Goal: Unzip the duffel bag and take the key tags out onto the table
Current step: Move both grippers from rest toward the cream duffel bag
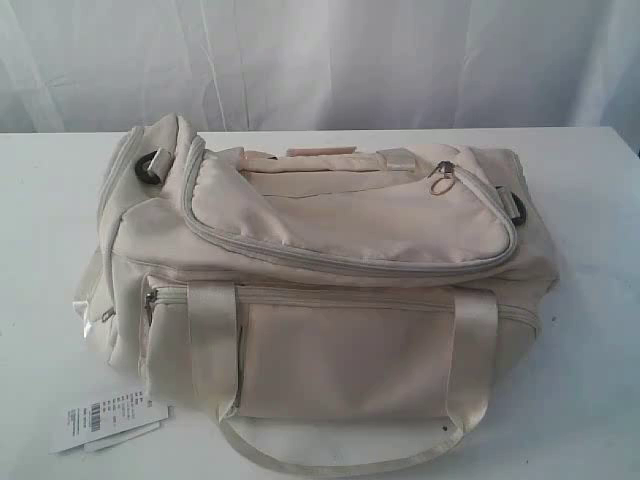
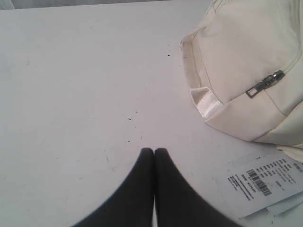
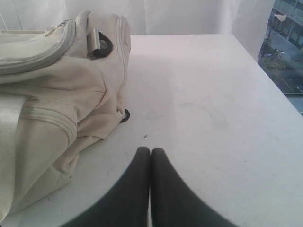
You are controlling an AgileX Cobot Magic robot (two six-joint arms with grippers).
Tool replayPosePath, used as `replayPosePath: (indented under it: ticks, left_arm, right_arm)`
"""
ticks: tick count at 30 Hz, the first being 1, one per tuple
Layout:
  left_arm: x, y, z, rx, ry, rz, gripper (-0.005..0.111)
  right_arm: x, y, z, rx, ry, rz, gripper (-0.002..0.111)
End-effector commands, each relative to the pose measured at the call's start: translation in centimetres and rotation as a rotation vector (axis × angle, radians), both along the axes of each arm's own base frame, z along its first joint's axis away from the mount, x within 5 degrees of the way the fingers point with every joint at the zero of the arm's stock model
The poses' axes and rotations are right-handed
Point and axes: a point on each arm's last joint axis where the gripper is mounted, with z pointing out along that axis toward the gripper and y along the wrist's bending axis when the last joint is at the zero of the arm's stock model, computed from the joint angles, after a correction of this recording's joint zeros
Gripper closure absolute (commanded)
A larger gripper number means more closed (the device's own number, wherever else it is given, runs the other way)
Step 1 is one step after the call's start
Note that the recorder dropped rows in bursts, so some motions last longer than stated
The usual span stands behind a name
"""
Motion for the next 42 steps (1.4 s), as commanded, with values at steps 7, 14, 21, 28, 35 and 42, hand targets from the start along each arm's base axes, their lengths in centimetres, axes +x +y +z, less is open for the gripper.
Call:
replayPosePath:
  ticks: [7,14,21,28,35,42]
  left_arm:
    - [0.0,-0.1,0.0,-0.013,-0.007,-0.003,0.107]
    - [0.1,0.1,0.4,0.018,-0.046,0.0,0.107]
    - [0.4,0.3,4.2,0.004,-0.477,0.033,0.107]
    - [0.3,0.3,4.8,0.003,-0.537,0.037,0.107]
    - [0.2,0.4,5.1,-0.003,-0.569,0.04,0.107]
    - [-1.0,0.9,8.1,-0.094,-0.887,0.094,0.107]
  right_arm:
    - [0.0,0.0,0.2,0.003,-0.017,-0.005,0.108]
    - [0.0,0.0,0.4,0.007,-0.04,-0.005,0.108]
    - [0.3,0.0,2.6,0.041,-0.279,-0.005,0.108]
    - [0.2,0.0,3.6,0.074,-0.388,-0.006,0.108]
    - [-0.1,0.0,5.0,0.103,-0.536,-0.005,0.108]
    - [-0.7,-0.1,6.7,0.273,-0.712,0.014,0.108]
